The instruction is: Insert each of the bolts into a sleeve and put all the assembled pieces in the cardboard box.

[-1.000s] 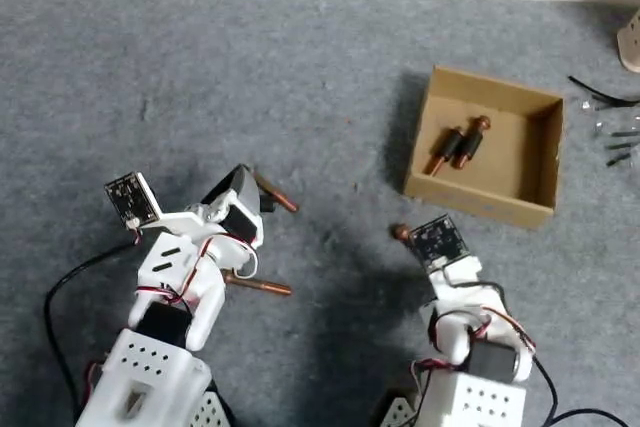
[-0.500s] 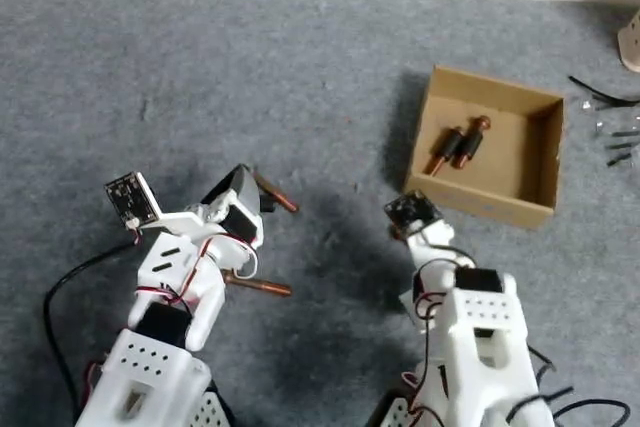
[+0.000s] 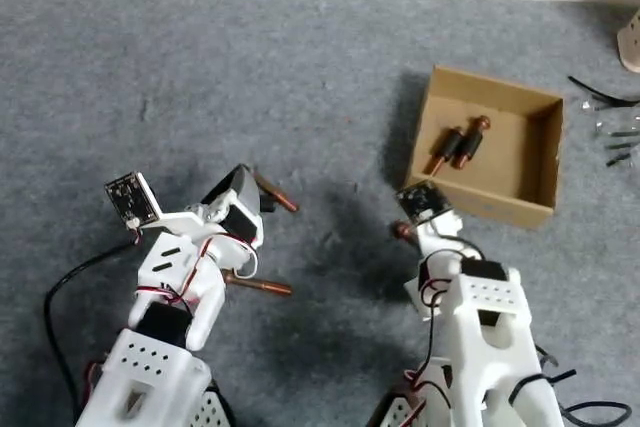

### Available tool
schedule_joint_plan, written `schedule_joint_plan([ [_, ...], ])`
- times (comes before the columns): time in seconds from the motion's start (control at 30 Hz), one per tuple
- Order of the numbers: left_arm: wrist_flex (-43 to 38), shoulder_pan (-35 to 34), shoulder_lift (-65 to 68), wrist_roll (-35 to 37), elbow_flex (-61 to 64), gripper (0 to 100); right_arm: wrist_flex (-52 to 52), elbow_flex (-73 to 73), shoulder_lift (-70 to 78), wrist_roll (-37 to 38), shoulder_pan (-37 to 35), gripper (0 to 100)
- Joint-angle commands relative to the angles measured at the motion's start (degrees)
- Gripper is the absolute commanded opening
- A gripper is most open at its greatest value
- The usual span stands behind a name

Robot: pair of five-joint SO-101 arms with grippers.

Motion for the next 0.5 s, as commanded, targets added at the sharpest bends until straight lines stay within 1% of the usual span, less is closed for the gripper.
schedule_joint_plan([
  [0.0,0.0,-0.31,-0.84,0.09,-0.66,1,-1.8,-2.33,-4.18,-0.26,2.15,12.6],
  [0.1,0.0,-0.31,-0.84,0.09,-0.66,1,3.56,-3.3,-8.57,-0.18,1.98,12.6],
  [0.3,0.0,-0.31,-0.84,0.09,-0.66,1,14.81,-10.07,-16.66,-0.18,1.98,12.6],
  [0.47,0.0,-0.31,-0.84,0.09,-0.75,1,15.25,-11.56,-16.48,0.26,1.98,12.6],
])
